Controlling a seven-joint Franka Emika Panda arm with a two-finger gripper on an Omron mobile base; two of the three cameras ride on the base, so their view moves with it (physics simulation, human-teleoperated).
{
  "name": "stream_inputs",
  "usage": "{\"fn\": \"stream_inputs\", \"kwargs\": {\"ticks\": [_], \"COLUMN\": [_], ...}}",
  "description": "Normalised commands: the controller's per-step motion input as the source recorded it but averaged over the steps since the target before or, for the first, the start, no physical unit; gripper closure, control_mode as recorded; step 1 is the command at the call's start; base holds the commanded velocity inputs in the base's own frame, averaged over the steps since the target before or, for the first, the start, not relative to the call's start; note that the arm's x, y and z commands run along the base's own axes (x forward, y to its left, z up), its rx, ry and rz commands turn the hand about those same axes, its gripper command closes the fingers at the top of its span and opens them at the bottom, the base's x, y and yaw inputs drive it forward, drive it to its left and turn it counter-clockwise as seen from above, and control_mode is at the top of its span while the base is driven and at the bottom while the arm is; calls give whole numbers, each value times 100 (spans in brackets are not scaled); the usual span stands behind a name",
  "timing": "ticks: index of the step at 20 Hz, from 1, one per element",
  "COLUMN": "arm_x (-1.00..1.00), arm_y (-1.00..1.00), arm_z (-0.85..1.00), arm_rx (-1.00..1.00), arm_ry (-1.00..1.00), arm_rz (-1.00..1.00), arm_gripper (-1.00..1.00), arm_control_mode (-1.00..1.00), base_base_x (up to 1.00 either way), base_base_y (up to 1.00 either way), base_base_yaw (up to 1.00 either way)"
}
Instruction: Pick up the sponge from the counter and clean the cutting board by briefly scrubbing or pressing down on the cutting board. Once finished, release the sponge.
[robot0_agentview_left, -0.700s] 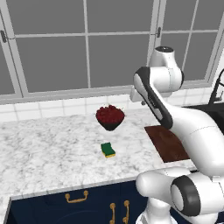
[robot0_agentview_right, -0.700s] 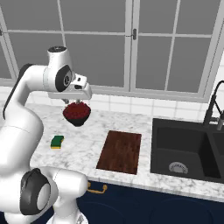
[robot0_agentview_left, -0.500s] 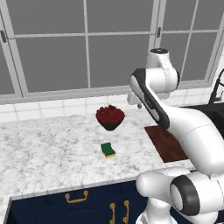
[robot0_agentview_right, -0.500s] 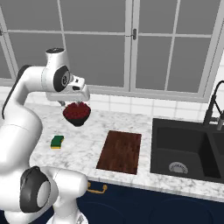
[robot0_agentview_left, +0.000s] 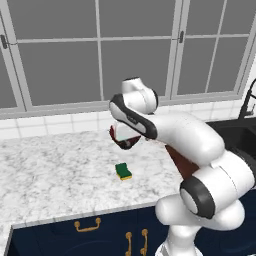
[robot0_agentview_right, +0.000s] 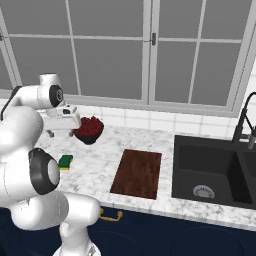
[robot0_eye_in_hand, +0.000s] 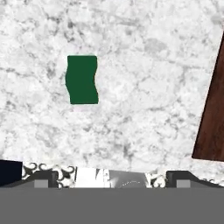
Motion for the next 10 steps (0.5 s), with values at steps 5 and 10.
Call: {"fn": "stream_inputs", "kwargs": {"ticks": [5,10], "arm_x": [20,3], "arm_y": [17,14], "arm_z": [-93,-43], "arm_rx": [23,-4], "arm_ry": [16,10], "arm_rz": [0,0], "arm_gripper": [-100,-100], "arm_control_mode": [-100,-100], "base_base_x": [0,0], "base_base_y": [0,0], "base_base_yaw": [0,0]}}
